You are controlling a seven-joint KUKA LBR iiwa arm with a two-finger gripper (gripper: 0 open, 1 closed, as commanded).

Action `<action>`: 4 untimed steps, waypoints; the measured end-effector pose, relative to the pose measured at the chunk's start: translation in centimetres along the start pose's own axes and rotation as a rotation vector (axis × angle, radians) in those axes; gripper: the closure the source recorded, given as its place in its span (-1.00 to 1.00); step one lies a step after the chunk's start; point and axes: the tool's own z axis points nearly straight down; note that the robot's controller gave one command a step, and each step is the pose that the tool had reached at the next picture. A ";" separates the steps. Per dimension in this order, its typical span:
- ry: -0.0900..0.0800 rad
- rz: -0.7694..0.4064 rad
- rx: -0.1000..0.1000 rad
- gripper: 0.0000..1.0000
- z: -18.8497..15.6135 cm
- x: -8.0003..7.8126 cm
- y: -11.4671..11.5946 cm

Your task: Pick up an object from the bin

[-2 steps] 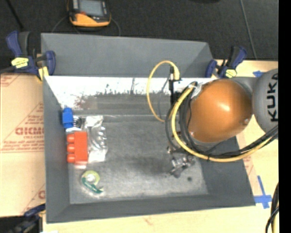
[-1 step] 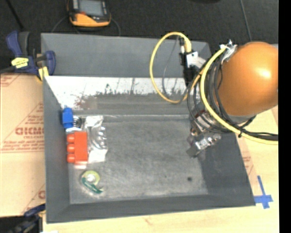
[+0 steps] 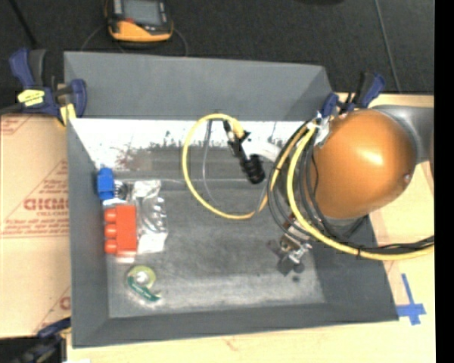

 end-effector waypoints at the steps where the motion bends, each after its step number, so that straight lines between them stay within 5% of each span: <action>1: -0.001 -0.423 -0.004 1.00 8.2 1.8 2.7; 2: 0.012 -0.527 0.002 1.00 -3.6 6.3 2.3; 3: 0.002 -0.622 0.001 1.00 8.4 13.1 -4.1; 4: 0.012 -0.630 0.004 1.00 -4.7 11.1 -6.3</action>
Offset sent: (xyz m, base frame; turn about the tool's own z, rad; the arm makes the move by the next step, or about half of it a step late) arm -0.0046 -0.0314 -0.0798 -0.4264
